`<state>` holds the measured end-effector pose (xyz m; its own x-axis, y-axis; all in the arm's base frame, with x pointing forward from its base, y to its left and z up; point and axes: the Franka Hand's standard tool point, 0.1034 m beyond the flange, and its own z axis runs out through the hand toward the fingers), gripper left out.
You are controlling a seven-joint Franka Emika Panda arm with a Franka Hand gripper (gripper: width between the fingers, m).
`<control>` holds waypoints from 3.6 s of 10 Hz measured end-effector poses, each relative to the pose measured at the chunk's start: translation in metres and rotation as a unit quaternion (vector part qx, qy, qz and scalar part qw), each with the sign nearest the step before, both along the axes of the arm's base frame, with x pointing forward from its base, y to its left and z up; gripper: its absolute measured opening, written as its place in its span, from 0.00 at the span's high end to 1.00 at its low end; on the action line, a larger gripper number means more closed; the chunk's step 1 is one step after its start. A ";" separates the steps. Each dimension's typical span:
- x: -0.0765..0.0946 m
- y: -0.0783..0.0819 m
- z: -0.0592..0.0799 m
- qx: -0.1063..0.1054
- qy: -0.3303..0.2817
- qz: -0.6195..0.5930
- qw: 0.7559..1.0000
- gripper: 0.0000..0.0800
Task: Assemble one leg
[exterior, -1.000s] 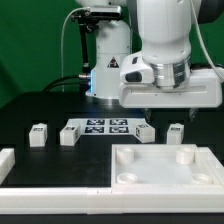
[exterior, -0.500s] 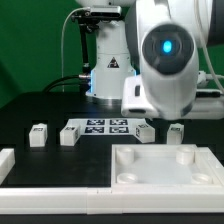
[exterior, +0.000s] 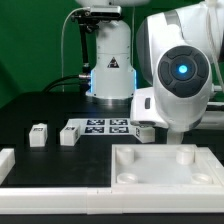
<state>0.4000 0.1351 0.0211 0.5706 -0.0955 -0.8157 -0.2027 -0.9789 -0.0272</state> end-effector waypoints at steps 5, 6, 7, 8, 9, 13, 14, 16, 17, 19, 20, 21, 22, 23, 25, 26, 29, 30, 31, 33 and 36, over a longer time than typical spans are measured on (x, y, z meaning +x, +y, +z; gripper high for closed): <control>-0.001 -0.001 -0.014 0.002 -0.015 -0.002 1.000 0.19; 0.000 -0.001 -0.014 0.002 -0.015 -0.002 1.000 0.19; 0.000 -0.001 -0.013 0.003 -0.015 -0.002 1.000 0.30; 0.000 -0.001 -0.013 0.003 -0.015 -0.002 1.000 0.30; 0.000 -0.001 -0.013 0.003 -0.015 -0.002 1.000 0.53; 0.000 -0.001 -0.013 0.003 -0.015 -0.002 1.000 0.64; 0.000 -0.001 -0.013 0.003 -0.015 -0.002 1.000 0.64; 0.000 -0.001 -0.013 0.003 -0.015 -0.002 1.000 0.64; 0.000 -0.001 -0.013 0.003 -0.015 -0.002 1.000 0.64; 0.000 -0.005 0.000 0.007 -0.005 0.000 1.000 0.64; 0.003 -0.011 0.018 0.009 0.003 -0.002 1.000 0.64; 0.006 -0.015 0.029 0.011 0.012 -0.005 1.000 0.64; 0.013 -0.017 0.037 0.014 0.010 -0.006 1.000 0.64; 0.018 -0.017 0.042 0.014 0.002 -0.007 1.000 0.64; 0.025 -0.014 0.033 0.007 -0.043 -0.011 0.999 0.64; 0.027 -0.014 0.035 0.000 -0.084 -0.014 0.996 0.64; 0.053 -0.032 0.051 -0.022 -0.227 0.013 0.974 0.64; 0.062 -0.033 0.068 -0.027 -0.271 0.016 0.962 0.64; 0.068 -0.032 0.077 -0.028 -0.294 0.016 0.955 0.64; 0.093 -0.029 0.092 -0.032 -0.378 0.010 0.925 0.64; 0.093 -0.023 0.088 -0.037 -0.494 0.006 0.869 0.64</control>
Offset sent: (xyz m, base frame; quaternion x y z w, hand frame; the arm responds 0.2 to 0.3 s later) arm 0.0007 0.0008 -0.0105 0.0061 0.0143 -0.0060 0.9999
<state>0.4929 0.1121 0.1090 0.9900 -0.1162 0.0797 -0.1063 -0.9872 -0.1192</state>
